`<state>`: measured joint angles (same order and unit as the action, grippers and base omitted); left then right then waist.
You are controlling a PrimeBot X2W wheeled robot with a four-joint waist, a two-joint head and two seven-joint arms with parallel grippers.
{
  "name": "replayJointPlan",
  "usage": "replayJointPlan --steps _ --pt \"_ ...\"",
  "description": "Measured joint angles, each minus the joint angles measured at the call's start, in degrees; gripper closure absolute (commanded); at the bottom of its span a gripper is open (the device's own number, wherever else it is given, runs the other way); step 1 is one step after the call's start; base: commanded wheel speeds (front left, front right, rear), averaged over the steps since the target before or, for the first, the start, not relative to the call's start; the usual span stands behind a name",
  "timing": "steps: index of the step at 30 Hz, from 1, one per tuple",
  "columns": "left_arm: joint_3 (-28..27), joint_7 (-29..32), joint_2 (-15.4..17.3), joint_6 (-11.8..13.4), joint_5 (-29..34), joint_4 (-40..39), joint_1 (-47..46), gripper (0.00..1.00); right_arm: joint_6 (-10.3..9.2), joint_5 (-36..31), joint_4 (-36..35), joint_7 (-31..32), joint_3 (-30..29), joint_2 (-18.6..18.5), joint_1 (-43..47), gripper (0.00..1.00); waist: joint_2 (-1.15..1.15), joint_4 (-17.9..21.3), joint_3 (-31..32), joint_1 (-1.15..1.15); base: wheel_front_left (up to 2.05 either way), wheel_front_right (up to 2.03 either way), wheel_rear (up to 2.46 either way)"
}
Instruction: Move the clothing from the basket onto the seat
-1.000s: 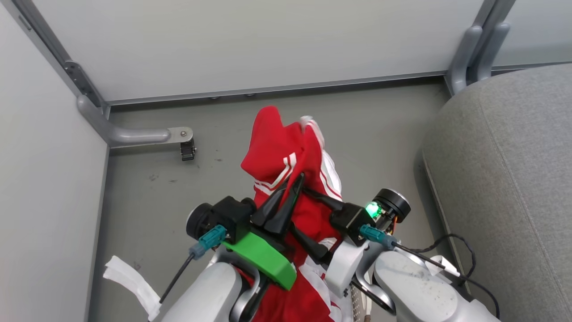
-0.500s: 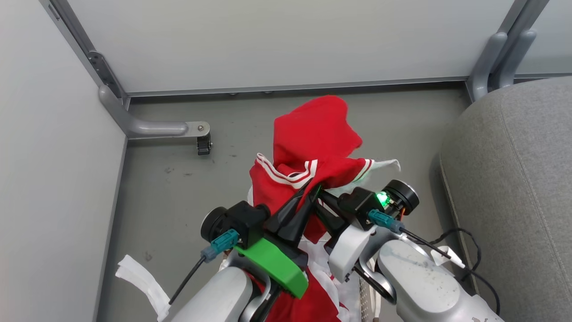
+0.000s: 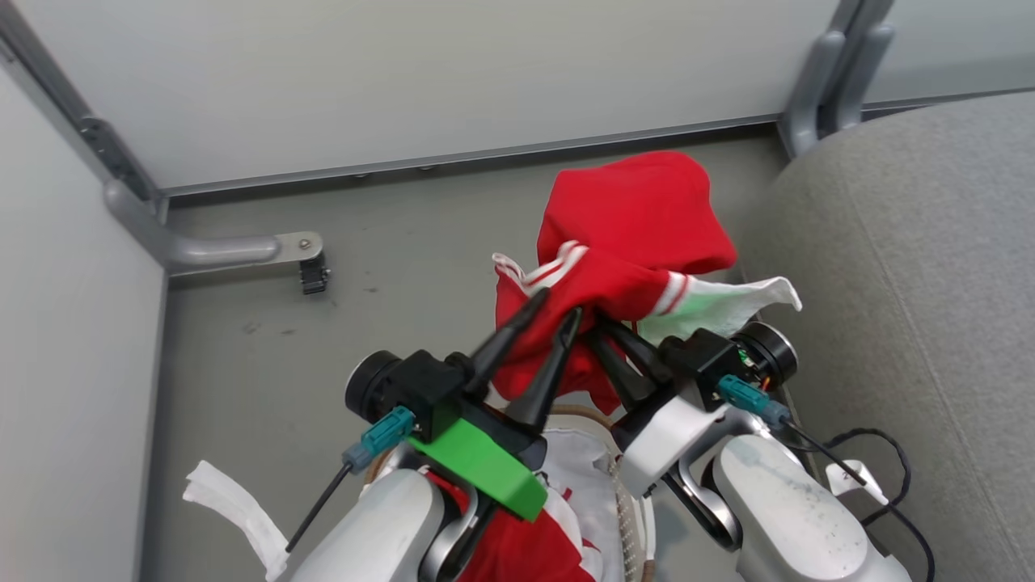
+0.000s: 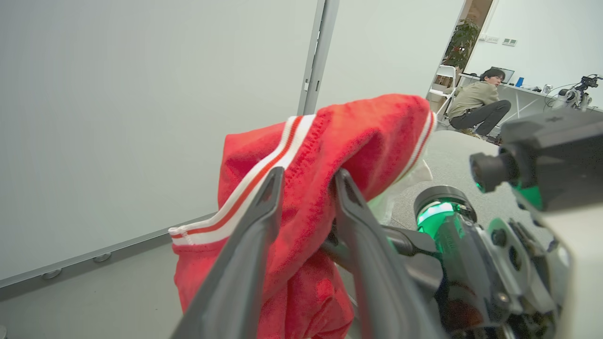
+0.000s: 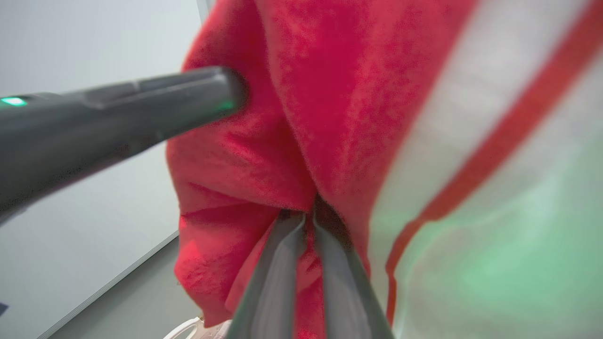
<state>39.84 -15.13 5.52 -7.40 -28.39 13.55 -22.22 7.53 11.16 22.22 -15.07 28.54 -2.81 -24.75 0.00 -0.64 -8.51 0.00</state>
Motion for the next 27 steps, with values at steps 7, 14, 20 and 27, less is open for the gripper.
replayJointPlan --steps 7,14,20,27 --pt "-1.4 0.0 1.1 0.0 1.8 -0.4 0.7 0.0 0.0 -0.9 -5.1 0.0 -2.0 0.0 3.1 1.0 0.0 5.8 -0.2 0.0 0.0 0.0 0.0" --pt "-2.0 0.0 2.0 0.0 2.6 -0.4 0.9 0.0 0.0 -1.0 -7.2 0.0 -3.7 -0.1 5.4 1.0 0.0 13.7 -0.5 0.0 0.0 0.0 0.0" --pt "-3.0 0.0 2.7 0.0 3.4 0.0 1.4 0.0 0.0 -0.2 -8.2 0.0 -5.1 -0.1 6.6 1.0 0.0 21.0 -0.8 0.0 0.0 0.0 0.0" --pt "0.2 0.0 3.1 0.0 3.1 1.3 0.0 0.0 -0.01 0.0 -10.1 0.0 -10.0 -0.1 8.5 1.0 0.0 28.6 -1.7 0.0 0.0 0.0 0.0"
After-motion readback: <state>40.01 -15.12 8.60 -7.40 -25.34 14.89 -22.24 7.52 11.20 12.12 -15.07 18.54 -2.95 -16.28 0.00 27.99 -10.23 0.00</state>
